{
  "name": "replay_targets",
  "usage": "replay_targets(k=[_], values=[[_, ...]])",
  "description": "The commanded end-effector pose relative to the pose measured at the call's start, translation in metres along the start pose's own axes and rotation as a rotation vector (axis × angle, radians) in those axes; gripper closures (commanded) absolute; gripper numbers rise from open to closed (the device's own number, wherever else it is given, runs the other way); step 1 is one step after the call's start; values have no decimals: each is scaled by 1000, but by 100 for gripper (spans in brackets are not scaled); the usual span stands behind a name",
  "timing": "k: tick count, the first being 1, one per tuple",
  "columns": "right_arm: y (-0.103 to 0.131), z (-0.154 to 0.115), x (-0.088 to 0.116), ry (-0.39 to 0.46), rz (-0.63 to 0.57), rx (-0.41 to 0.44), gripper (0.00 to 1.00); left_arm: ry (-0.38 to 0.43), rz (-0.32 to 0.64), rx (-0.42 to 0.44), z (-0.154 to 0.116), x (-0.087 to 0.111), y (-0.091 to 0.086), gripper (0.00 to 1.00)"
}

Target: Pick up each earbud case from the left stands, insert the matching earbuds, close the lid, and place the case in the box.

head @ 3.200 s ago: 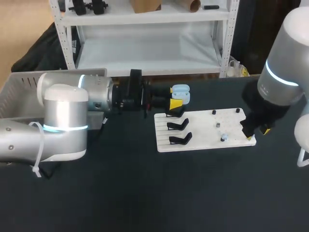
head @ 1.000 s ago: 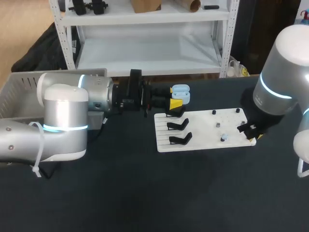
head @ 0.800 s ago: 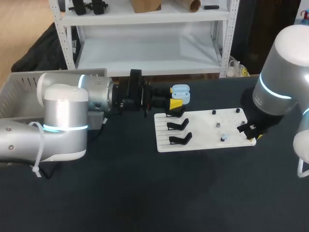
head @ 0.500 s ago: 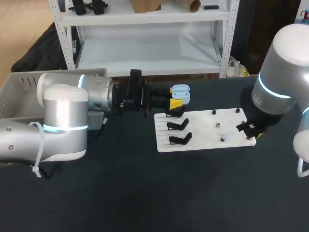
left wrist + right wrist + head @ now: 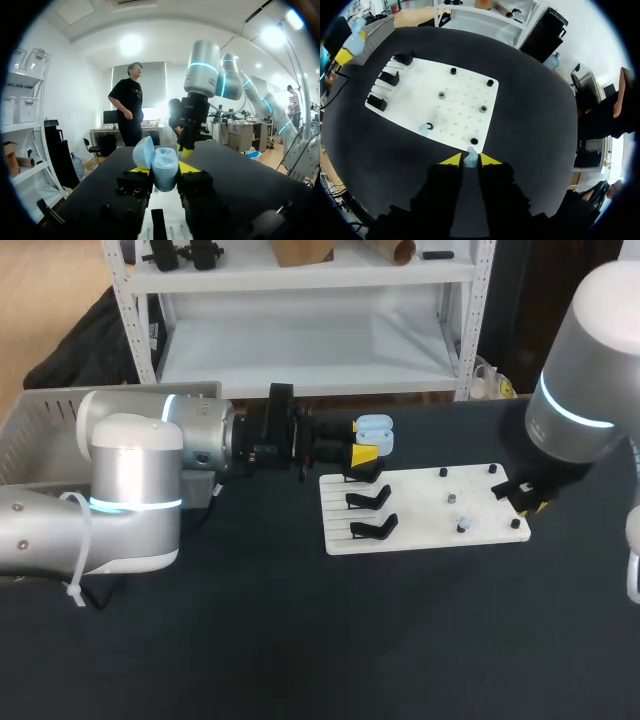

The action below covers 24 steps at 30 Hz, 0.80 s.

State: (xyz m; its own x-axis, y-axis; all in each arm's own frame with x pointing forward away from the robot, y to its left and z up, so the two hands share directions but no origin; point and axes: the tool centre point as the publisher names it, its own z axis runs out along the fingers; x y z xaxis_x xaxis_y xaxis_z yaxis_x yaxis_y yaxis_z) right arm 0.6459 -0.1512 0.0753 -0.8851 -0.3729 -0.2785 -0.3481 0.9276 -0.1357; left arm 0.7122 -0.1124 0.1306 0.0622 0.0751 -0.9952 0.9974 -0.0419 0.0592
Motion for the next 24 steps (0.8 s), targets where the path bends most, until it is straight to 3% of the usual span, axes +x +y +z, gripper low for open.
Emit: replay_targets(k=[1,11,24], values=[[9,-30,1,-1,-7,17,100,0,2,-6,0,0,-2,100],[52,-78,-25,33,-59,30,100,0,2,-6,0,0,-2,100],[104,-111,-63,27,-146,22,100,0,2,-6,0,0,-2,100]])
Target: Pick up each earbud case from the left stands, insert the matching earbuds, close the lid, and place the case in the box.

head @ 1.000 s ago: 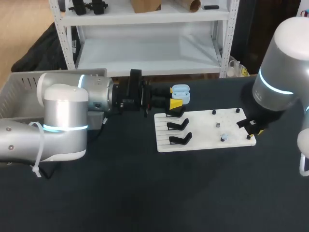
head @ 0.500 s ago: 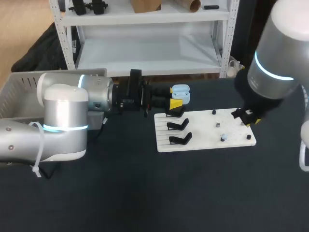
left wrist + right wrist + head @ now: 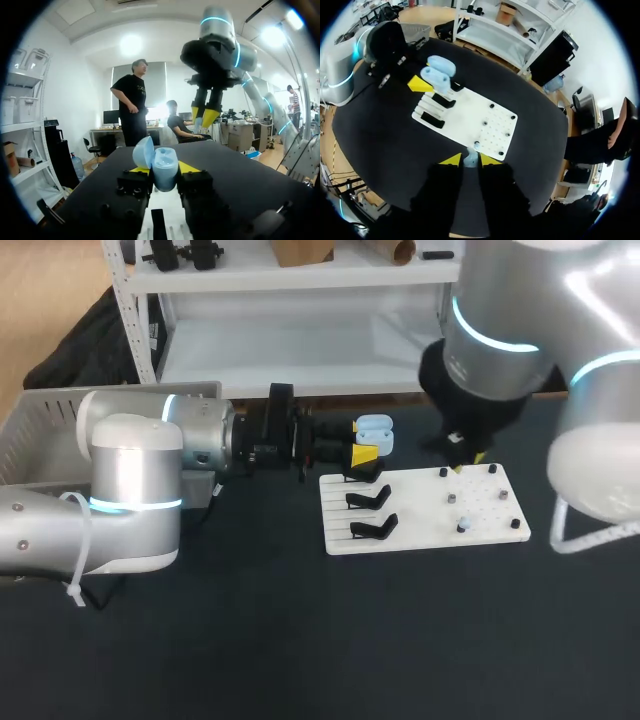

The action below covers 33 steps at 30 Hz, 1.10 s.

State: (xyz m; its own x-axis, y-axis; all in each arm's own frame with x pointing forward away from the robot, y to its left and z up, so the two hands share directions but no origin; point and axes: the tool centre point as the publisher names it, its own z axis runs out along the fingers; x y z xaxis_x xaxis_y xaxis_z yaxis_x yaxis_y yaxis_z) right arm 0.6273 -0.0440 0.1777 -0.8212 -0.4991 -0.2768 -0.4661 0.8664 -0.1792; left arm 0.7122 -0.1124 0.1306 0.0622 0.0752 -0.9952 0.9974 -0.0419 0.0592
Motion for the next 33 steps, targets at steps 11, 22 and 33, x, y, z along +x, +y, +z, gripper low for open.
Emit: replay_targets(k=[11,22,33], values=[[26,-15,-18,30,-23,28,100,0,2,-6,0,0,-2,100],[26,-15,-18,30,-23,28,100,0,2,-6,0,0,-2,100],[43,-18,-45,39,134,41,100,25,1,1,1,6,-8,100]])
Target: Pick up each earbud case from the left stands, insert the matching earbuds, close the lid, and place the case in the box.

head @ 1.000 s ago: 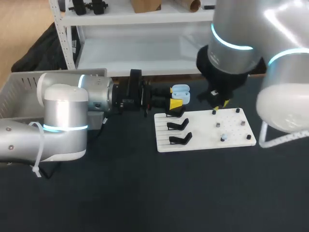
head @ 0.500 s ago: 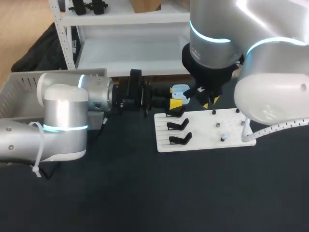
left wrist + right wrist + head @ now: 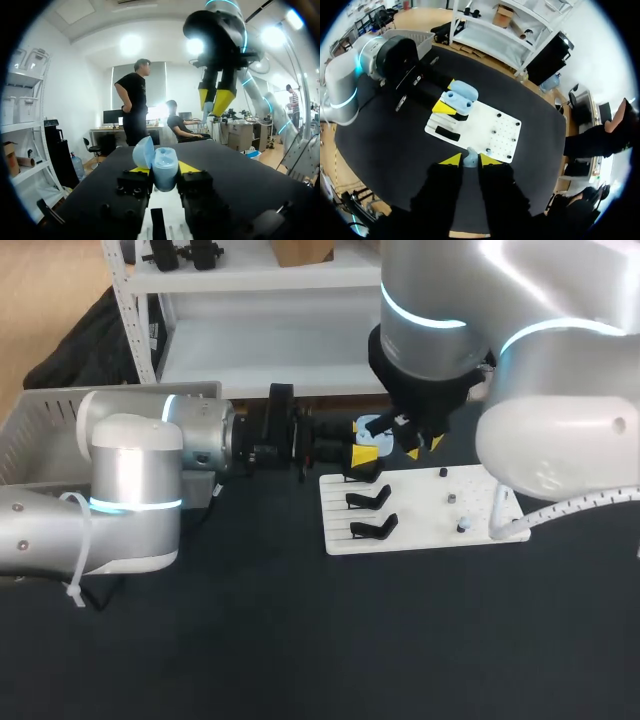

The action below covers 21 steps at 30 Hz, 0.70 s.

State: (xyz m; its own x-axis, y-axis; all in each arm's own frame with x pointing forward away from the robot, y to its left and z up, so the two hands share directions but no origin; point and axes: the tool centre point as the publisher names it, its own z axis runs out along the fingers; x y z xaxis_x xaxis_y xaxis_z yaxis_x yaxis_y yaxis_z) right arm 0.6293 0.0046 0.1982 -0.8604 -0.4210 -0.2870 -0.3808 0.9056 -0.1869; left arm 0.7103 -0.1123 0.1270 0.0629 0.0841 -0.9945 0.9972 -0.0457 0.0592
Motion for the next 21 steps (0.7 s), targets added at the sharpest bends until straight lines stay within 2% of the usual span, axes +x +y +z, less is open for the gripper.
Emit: replay_targets(k=[1,7,10,21], values=[[6,1,-15,43,68,4,100,22,1,-2,1,3,-7,100],[2,6,-20,121,226,-39,100,42,4,2,5,5,-11,100],[0,10,-20,146,267,-52,100,44,6,4,6,5,-11,100],[0,17,-21,161,306,-69,100,37,10,3,9,3,-9,100]])
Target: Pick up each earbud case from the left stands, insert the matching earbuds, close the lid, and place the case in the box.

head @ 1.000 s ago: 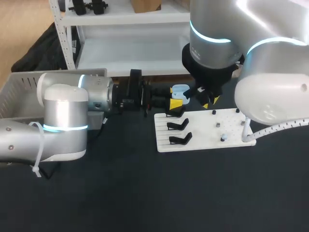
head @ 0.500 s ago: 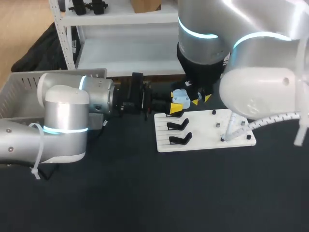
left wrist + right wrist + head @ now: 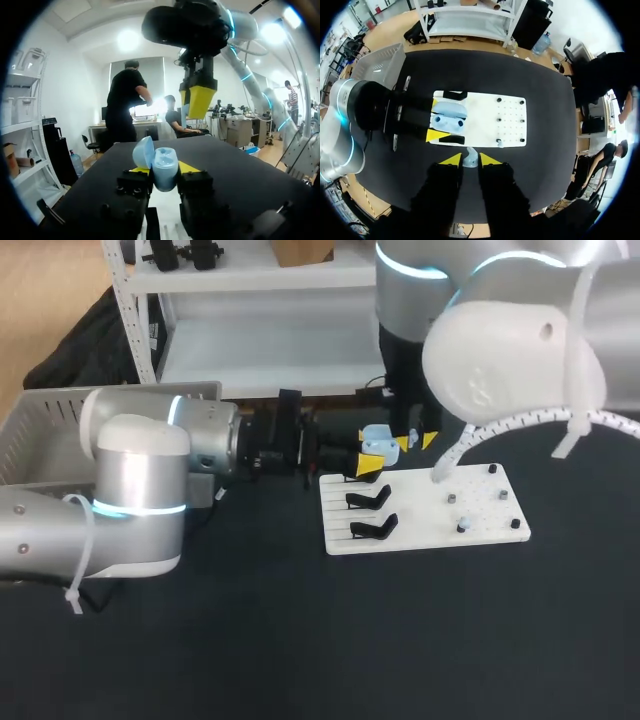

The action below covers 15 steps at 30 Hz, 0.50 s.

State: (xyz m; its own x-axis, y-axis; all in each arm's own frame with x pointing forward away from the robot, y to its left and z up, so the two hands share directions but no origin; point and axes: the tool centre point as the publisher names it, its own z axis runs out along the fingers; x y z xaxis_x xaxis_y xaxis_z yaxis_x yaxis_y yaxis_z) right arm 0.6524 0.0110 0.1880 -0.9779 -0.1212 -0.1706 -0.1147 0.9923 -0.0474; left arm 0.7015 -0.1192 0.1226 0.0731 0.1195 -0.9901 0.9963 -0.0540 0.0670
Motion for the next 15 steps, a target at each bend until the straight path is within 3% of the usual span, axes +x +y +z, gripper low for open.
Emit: replay_targets(k=[1,9,15], values=[[1,0,-1,4,0,3,100,1,1,-5,1,0,-1,100],[1,0,-1,4,0,3,100,1,1,-5,1,0,-1,100],[8,3,-10,9,144,24,100,1,1,-5,1,0,-1,100]])
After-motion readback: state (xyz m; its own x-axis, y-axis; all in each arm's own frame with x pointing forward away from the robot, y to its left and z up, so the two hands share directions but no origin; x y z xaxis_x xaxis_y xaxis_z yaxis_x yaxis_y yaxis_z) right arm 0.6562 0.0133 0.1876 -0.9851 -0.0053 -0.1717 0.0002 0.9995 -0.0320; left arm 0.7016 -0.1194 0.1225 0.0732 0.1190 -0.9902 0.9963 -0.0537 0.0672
